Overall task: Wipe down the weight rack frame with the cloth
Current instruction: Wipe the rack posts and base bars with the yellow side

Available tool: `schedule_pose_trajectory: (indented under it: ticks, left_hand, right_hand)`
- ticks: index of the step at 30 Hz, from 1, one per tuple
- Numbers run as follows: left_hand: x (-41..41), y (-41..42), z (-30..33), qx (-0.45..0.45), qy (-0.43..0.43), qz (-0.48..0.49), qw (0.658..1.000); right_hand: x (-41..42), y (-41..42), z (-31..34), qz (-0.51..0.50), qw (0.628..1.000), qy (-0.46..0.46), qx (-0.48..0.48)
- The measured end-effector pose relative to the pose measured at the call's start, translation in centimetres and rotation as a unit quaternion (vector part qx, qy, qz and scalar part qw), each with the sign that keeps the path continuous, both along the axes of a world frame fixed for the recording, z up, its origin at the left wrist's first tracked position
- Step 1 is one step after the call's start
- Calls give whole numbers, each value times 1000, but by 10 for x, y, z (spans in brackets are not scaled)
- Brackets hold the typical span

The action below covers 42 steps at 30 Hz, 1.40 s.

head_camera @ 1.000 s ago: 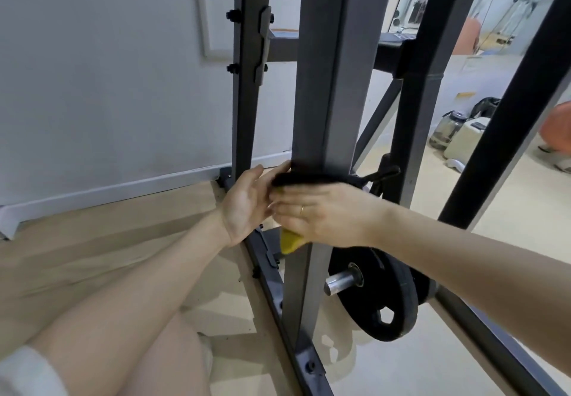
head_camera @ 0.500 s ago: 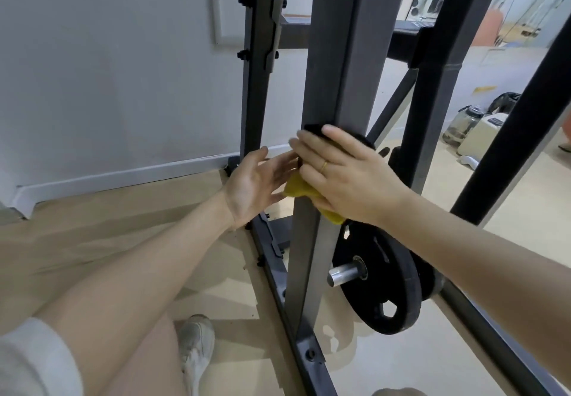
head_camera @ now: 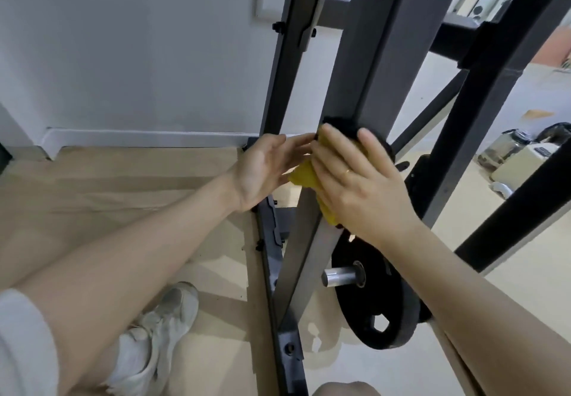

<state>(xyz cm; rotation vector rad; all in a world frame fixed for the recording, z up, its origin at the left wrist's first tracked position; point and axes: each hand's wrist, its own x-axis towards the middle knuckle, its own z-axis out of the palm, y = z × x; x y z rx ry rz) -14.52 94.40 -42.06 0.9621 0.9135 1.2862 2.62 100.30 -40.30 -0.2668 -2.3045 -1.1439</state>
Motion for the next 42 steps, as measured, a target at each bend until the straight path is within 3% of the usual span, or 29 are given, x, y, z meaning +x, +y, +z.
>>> schedule_pose_trajectory:
  ticks: [3,6,11,14,19,22,27,32,38,42]
  left_hand:
    - [4,-1,-1,-3,16,29,999]
    - [3,-1,-3,5,10,27,1000]
    - [-5,-2,1,19,67,-17,997]
    - [-13,3,-6,45,118,-56,990]
    - [-15,7,-7,17,171,-93,981]
    - [-15,6,-10,39,197,-118,973]
    - [-19,9,-18,75,234,-111,963]
    - [-19,13,-24,95,239,-89,962]
    - [-15,20,-35,138,236,-73,959]
    - [-8,20,-38,160,257,-35,952]
  right_hand:
    - [-10,6,11,-6,993,111,-42]
    - [-16,-5,-29,-36,972,197,-126]
    - [-18,-37,-109,-130,945,223,-202]
    - [-26,-37,-79,-110,920,283,-248]
    - [-52,-21,18,-55,840,448,-302]
    - [-52,-27,-8,-101,822,457,-324]
    - [-48,-72,-106,-223,771,437,-406]
    - [-58,-73,-79,-211,686,486,-498]
    - [-65,-61,-67,-181,709,522,-440]
    - [-61,-60,-83,-164,668,551,-473]
